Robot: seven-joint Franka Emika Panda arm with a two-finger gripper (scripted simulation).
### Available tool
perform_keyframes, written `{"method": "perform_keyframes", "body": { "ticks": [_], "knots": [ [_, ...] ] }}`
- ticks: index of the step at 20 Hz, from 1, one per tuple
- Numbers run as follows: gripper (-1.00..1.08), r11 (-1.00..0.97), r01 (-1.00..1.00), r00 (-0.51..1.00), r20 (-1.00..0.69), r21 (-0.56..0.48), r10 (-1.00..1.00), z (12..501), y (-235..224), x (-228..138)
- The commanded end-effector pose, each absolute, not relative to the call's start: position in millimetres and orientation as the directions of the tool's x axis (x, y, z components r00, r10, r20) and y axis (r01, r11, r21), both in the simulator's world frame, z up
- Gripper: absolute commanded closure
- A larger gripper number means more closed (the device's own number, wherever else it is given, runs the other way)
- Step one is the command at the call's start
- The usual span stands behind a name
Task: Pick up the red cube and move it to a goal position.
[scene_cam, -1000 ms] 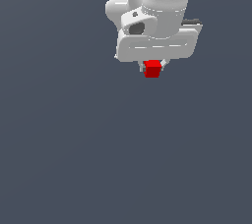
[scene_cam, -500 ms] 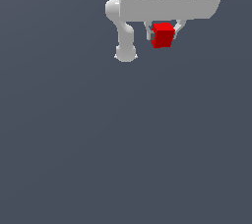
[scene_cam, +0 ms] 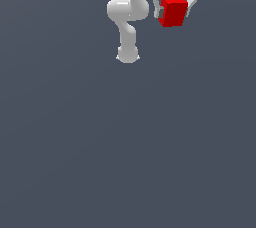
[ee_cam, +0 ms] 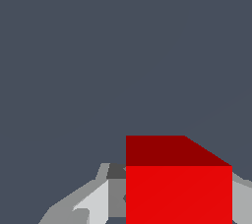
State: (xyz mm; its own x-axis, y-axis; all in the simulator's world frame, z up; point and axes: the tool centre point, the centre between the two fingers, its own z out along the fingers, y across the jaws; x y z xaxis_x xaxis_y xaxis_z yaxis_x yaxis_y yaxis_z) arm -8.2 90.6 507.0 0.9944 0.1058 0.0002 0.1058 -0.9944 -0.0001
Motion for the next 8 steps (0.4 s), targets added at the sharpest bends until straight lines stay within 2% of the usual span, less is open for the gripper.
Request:
{"method": "perform_keyframes", "body": {
  "ticks": [1, 8],
  "knots": [
    [1.08, -0.994, 0.106, 0.994, 0.000, 0.000, 0.106, 513.6, 91.1, -7.8],
    [1.08, -0.994, 0.106, 0.994, 0.000, 0.000, 0.106, 519.7, 91.8, -7.1]
  ]
}}
